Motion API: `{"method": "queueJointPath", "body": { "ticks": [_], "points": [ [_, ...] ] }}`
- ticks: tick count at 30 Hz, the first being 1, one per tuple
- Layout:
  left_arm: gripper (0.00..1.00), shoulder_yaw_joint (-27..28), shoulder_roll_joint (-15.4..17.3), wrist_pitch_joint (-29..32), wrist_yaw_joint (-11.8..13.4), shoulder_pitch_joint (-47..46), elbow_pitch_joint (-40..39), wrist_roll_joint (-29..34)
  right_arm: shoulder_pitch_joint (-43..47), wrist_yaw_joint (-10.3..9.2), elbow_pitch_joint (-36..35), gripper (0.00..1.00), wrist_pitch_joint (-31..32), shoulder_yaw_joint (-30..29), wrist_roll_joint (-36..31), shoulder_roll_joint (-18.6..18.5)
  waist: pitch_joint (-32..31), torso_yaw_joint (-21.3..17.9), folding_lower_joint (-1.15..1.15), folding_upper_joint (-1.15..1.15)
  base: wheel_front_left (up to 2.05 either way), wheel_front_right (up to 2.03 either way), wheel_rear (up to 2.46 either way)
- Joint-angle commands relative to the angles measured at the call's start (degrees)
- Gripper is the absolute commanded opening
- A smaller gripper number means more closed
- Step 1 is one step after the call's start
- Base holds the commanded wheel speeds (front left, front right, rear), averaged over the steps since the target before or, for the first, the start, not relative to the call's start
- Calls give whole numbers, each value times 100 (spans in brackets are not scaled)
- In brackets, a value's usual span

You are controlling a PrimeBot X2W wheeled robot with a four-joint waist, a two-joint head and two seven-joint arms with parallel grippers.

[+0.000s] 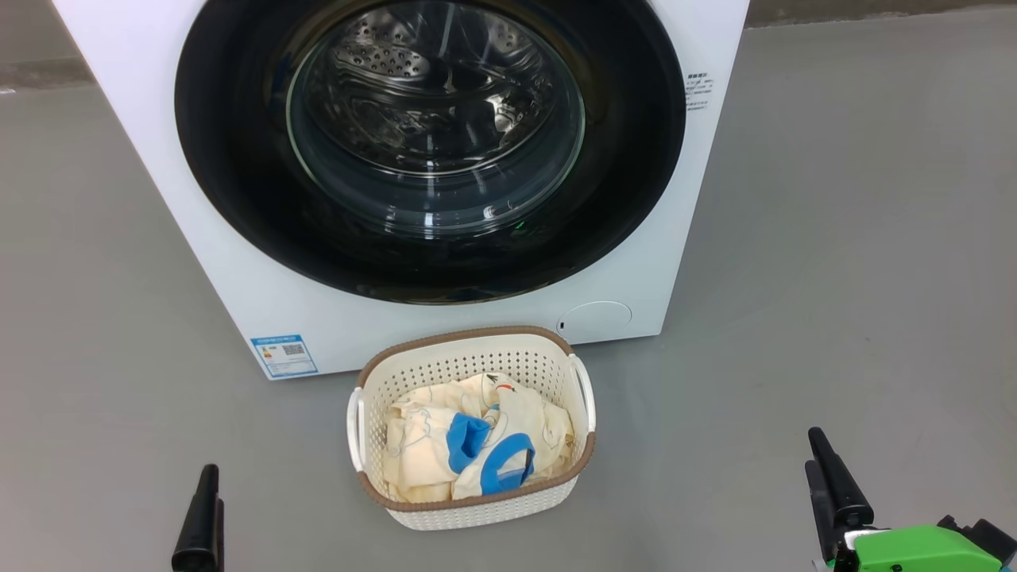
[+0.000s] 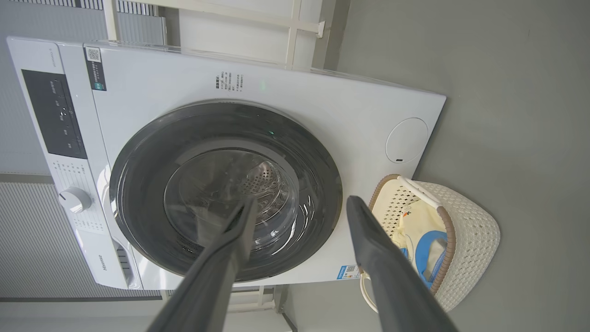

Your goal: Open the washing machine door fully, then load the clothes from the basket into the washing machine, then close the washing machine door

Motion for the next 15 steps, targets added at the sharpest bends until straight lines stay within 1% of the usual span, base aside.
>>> {"method": "queueJointPath", "body": {
  "ticks": [1,4,15],
  "points": [
    [100,21,143,-74,-6,-203,-195,137,-305,-1,-119,100,-53,64,-145,-80,0,-2,-1,0,0,0,0],
    [100,-12,172,-108,-6,-205,-212,249,-327,-1,-111,100,-86,82,-282,-81,0,-6,-1,0,0,0,0],
    [100,-210,342,-312,-9,-233,-286,1010,-449,-2,-70,100,-287,201,-1282,-98,0,-18,-1,0,0,0,0]
  ]
}}
